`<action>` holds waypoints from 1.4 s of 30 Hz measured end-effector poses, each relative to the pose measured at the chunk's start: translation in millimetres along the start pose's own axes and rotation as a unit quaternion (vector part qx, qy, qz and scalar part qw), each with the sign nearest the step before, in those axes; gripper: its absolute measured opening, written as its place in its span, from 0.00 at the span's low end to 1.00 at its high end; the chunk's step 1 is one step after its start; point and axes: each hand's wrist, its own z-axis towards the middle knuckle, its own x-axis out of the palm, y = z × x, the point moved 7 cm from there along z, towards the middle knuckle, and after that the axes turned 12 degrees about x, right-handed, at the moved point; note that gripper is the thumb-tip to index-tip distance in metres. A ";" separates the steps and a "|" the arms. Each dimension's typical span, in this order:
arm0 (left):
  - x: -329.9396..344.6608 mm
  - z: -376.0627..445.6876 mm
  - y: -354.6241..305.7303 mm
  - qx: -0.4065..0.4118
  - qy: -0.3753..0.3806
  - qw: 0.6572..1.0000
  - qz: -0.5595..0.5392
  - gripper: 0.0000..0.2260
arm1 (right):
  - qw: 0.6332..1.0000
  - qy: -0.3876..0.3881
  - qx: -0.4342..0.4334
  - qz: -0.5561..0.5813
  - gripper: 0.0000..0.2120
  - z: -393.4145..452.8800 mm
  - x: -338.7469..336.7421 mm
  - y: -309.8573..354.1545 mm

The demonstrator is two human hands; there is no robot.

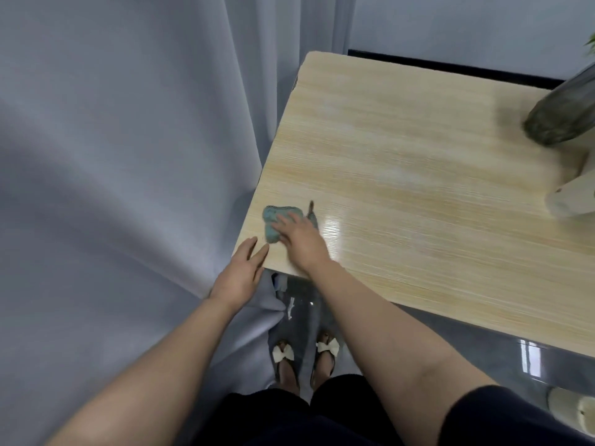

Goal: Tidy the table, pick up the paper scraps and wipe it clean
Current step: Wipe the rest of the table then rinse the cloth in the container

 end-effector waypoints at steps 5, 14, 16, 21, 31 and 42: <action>0.8 -9.3 -1.8 -0.010 -0.013 1.000 -0.026 0.20 | 0.977 -0.155 0.140 0.052 0.19 -56.2 -51.2 -102.4; 0.3 -15.8 -6.8 0.001 -0.005 1.000 -0.027 0.21 | 0.912 -0.247 0.314 0.097 0.19 -63.0 -50.7 -96.9; -1.1 -16.1 -5.8 0.005 -0.004 1.000 -0.029 0.21 | 0.960 -0.165 0.203 0.104 0.19 -32.3 -25.7 -34.9; -5.8 -15.9 -9.4 0.038 -0.005 0.999 -0.031 0.23 | 0.999 0.001 0.034 0.018 0.19 -6.0 25.2 36.7; -3.8 -23.3 -10.4 0.003 0.003 1.000 -0.028 0.25 | 0.931 -0.241 0.266 0.068 0.18 -121.1 -53.2 -130.6; -10.7 -46.1 0.8 -0.017 -0.024 0.997 0.065 0.25 | 0.996 -0.070 0.046 -0.027 0.19 -15.2 31.9 45.8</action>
